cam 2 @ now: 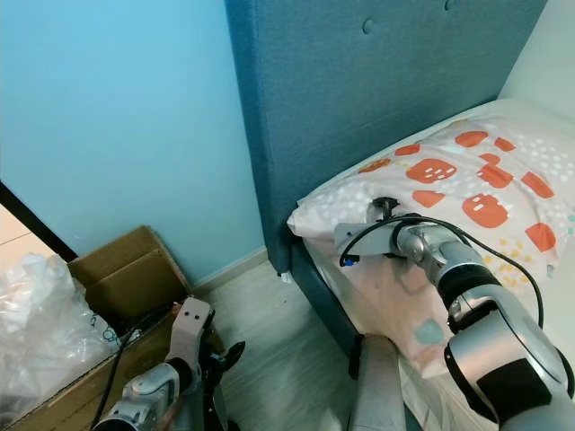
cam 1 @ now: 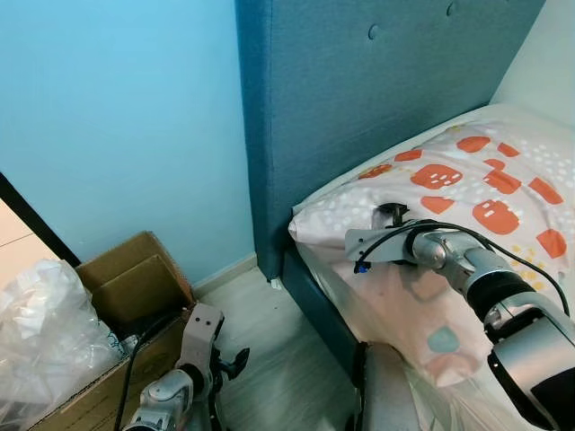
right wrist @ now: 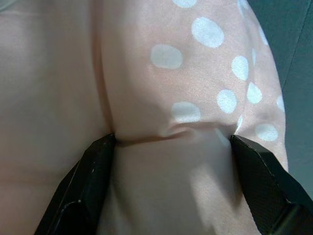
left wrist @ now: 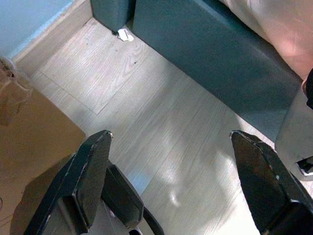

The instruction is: Clean up the room

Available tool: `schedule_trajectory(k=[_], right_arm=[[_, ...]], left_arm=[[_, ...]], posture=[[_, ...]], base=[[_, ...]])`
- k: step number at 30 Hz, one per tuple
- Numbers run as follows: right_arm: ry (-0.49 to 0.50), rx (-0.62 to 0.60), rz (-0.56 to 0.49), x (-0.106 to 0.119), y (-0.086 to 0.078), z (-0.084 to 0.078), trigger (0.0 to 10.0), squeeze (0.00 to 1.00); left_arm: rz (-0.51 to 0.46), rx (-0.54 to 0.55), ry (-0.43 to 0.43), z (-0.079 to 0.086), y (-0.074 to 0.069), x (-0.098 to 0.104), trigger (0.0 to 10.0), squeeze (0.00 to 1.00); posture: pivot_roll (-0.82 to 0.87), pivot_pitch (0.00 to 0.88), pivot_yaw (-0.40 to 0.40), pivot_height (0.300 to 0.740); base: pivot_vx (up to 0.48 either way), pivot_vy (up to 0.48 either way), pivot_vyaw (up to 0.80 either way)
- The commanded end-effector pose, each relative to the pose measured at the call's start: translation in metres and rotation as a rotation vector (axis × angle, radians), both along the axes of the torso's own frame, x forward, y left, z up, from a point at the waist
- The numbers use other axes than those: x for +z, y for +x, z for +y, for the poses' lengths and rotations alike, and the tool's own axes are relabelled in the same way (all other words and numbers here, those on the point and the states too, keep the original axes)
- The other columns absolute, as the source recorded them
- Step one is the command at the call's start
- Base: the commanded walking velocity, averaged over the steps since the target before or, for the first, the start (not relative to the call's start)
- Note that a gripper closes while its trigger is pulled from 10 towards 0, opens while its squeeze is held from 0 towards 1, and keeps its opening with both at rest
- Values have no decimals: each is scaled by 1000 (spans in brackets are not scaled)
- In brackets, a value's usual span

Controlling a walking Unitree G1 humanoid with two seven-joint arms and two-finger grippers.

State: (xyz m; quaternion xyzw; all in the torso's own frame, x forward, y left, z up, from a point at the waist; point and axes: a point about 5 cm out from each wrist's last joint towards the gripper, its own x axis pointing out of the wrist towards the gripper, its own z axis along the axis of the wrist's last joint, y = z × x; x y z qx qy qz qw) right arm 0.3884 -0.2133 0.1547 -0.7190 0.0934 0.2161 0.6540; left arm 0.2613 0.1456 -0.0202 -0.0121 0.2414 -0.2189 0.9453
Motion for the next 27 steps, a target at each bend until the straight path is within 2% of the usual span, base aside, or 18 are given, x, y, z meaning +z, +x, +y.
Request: schedule_trajectory(k=[1,4,5,7,10,12,13,14,16,17,18,19,23,24,26,27], right_arm=[[-32,-27,-5,-3,-2,-10,10000,0],[-7,-106,-89,8,0,-25,10000,0],[-7,-106,-89,8,0,-25,10000,0],[21,-205,-177,26,2,-45,10000,0],[20,-236,-206,32,2,-53,10000,0],[11,-296,-252,42,0,-69,10000,0],[11,-296,-252,42,0,-69,10000,0],[-2,-332,-266,45,-4,-81,10000,0],[-2,-332,-266,45,-4,-81,10000,0],[-14,-367,-267,46,-9,-93,10000,0],[-14,-367,-267,46,-9,-93,10000,0],[-21,-388,-263,44,-13,-100,10000,0],[5,-388,-243,37,-15,-101,10000,0],[45,-373,-220,28,-16,-95,10000,0],[199,-344,-174,12,-14,-75,10000,0],[199,-344,-174,12,-14,-75,10000,0]], left_arm=[[27,11,-4,4,-8,-6,10000,0],[20,4,-8,5,-11,-7,10000,0],[20,4,-8,5,-11,-7,10000,0],[17,-6,-9,5,-14,-8,10000,0],[17,-10,-8,6,-15,-8,10000,0],[17,-14,-8,6,-16,-9,10000,0],[17,-14,-8,6,-16,-9,10000,0],[16,-14,-9,6,-17,-9,10000,0],[16,-14,-9,6,-17,-9,10000,0],[15,-13,-11,6,-17,-9,10000,0],[15,-13,-11,6,-17,-9,10000,0],[15,-12,-13,6,-18,-9,10000,0],[15,-13,-15,6,-18,-9,10000,0],[15,-14,-18,5,-18,-10,10000,0],[15,-20,-21,2,-19,-10,10000,0],[15,-20,-21,2,-19,-10,10000,0]], posture=[[112,224,-20,476],[125,242,-19,476],[125,242,-19,476],[134,253,-13,476],[134,254,-12,476],[131,261,-11,476],[131,261,-11,476],[130,265,-13,476],[130,265,-13,476],[129,267,-15,476],[129,267,-15,476],[126,268,-16,476],[118,271,-15,476],[117,272,-15,476],[120,272,-14,476],[120,272,-14,476]], base=[[0,0,0],[0,0,0],[0,0,0],[0,0,0],[0,0,0],[0,0,0],[0,0,0],[0,0,0],[0,0,0],[0,0,0],[0,0,0],[0,0,0],[0,0,0],[0,0,0],[0,0,0],[0,0,0]])
